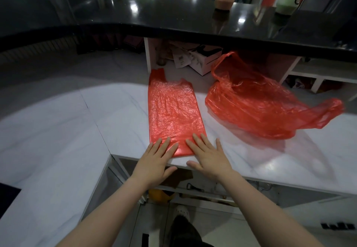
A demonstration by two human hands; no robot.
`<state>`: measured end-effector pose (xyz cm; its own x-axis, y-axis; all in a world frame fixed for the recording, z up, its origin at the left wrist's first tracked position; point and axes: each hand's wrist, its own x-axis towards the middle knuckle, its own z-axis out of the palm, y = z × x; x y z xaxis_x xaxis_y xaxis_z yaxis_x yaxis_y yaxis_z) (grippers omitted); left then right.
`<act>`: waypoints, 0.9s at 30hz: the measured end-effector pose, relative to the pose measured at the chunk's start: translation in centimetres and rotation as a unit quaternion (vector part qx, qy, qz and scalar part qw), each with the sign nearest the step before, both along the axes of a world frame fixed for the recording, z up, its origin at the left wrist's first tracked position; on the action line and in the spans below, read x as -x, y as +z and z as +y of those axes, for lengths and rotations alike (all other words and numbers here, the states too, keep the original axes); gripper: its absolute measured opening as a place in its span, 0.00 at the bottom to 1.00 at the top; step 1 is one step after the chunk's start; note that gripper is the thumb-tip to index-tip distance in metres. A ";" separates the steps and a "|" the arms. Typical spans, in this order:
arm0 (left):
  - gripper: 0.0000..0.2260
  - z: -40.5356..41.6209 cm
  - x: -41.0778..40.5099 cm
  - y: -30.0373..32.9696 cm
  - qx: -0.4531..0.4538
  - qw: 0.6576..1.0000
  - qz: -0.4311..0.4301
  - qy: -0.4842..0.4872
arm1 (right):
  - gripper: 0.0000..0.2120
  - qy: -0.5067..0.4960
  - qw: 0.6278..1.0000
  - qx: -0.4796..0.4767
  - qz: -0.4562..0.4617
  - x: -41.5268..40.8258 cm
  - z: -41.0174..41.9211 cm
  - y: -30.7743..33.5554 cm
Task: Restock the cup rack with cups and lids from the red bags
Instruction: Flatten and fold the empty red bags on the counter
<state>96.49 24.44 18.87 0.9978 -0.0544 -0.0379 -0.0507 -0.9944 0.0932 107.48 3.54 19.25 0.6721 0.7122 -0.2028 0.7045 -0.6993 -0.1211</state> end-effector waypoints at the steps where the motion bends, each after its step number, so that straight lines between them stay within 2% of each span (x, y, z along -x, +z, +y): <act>1: 0.32 0.0 0.0 -0.1 0.006 1.000 -0.002 -0.001 | 0.37 0.003 1.000 0.005 0.002 -0.1 0.0 0.1; 5: 0.37 0.8 0.3 -0.2 0.023 1.000 0.000 -0.017 | 0.42 0.021 1.000 0.014 0.016 0.1 -0.5 0.7; 7: 0.35 1.3 0.8 -0.2 0.051 0.998 -0.011 -0.035 | 0.46 0.027 1.000 -0.001 0.015 0.6 -1.1 0.9; 9: 0.31 1.6 1.4 0.1 0.119 0.992 -0.044 -0.019 | 0.46 0.015 0.998 -0.061 0.011 1.3 -2.1 0.9; 11: 0.25 1.8 2.1 0.7 0.178 0.981 -0.075 0.004 | 0.38 0.000 0.989 -0.149 -0.021 2.2 -3.0 1.1; 13: 0.20 2.1 2.6 1.1 0.193 0.977 -0.090 0.000 | 0.27 -0.016 0.974 -0.221 -0.051 2.8 -3.8 1.2; 16: 0.17 2.4 3.1 1.5 0.217 0.967 -0.134 0.030 | 0.16 -0.011 0.963 -0.264 -0.049 3.4 -4.2 1.4; 19: 0.17 2.5 3.0 1.6 0.260 0.949 -0.143 0.107 | 0.08 -0.091 0.954 -0.285 0.007 3.2 -4.0 2.0; 23: 0.16 2.2 2.2 1.8 0.339 0.911 -0.126 0.197 | 0.03 -0.210 0.919 -0.329 0.058 2.6 -2.9 2.3; 27: 0.11 1.3 0.7 2.3 0.340 0.896 -0.134 0.251 | 0.09 -0.296 0.885 -0.351 0.079 2.1 -1.7 2.1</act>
<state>95.76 25.78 21.16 0.8717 0.4837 0.0792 0.2750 -0.6165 0.7378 105.43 1.86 21.33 0.9721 0.2331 0.0254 0.1758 -0.6533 -0.7364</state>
